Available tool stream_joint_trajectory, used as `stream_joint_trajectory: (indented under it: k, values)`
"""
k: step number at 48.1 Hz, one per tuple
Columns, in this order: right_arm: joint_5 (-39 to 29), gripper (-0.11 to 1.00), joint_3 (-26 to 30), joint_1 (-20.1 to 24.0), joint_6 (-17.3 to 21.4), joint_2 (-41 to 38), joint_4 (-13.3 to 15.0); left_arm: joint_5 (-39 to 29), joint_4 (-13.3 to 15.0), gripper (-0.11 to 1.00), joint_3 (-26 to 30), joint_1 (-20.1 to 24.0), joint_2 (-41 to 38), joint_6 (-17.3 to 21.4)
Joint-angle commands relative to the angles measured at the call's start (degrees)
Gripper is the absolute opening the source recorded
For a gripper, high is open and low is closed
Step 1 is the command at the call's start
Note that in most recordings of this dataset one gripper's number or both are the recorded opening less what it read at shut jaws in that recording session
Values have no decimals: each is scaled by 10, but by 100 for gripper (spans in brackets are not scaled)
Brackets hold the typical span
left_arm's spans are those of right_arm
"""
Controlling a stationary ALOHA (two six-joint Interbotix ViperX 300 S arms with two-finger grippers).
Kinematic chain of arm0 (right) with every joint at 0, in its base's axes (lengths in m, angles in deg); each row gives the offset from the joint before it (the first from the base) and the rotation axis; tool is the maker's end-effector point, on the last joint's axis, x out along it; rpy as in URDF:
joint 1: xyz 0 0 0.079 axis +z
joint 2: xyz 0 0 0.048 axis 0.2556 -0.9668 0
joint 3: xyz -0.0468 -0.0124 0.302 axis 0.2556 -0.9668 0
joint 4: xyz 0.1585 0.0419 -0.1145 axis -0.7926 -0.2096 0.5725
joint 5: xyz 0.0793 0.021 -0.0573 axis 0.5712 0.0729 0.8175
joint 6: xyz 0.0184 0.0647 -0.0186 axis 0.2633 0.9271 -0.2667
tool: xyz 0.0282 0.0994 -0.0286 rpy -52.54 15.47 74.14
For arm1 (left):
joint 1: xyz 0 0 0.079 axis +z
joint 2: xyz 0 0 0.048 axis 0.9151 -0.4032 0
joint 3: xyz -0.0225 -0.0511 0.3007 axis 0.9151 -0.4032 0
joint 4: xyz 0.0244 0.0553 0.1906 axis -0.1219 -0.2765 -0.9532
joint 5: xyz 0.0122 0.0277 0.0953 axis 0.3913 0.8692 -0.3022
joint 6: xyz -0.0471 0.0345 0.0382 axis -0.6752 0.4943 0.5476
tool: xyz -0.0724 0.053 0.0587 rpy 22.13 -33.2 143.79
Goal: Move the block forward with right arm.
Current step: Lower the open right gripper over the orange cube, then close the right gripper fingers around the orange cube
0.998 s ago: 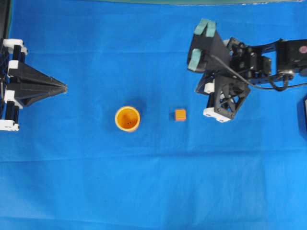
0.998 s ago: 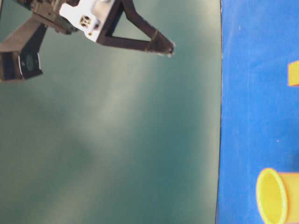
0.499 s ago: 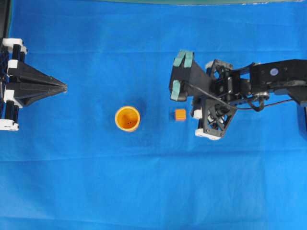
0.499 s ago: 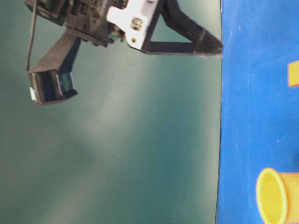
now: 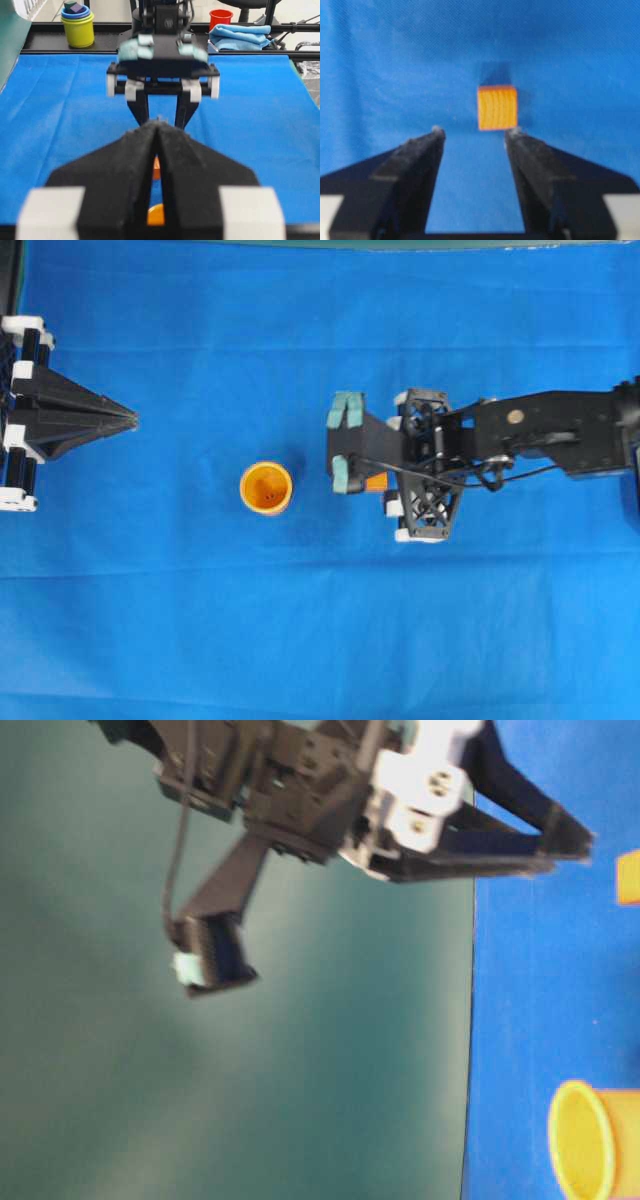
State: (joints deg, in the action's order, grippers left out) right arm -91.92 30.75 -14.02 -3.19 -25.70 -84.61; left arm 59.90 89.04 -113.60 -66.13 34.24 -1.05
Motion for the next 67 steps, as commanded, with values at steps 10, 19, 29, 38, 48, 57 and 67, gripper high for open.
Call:
stream_joint_trajectory:
  k: [10,19,29,38,48,57,67]
  values:
    - [5,60,32,-3,-38,-34,2,4,-1,1,21,1,-2,-1]
    - [5,60,31,-16,-52,-39,4,7,0,1,22,1,-2,-1]
    - [7,60,29,-27,-57,-39,13,7,-1,1,23,1,-2,-1]
    - [11,62,22,-27,-55,-39,6,7,-1,1,24,1,-2,0]
    - [15,62,12,-24,-55,-40,0,7,-1,1,24,1,-2,0]
    - [39,62,4,-22,-52,-40,-15,7,0,1,24,1,-2,1]
    - [53,62,4,-18,-53,-55,-18,7,-1,1,25,1,-2,1]
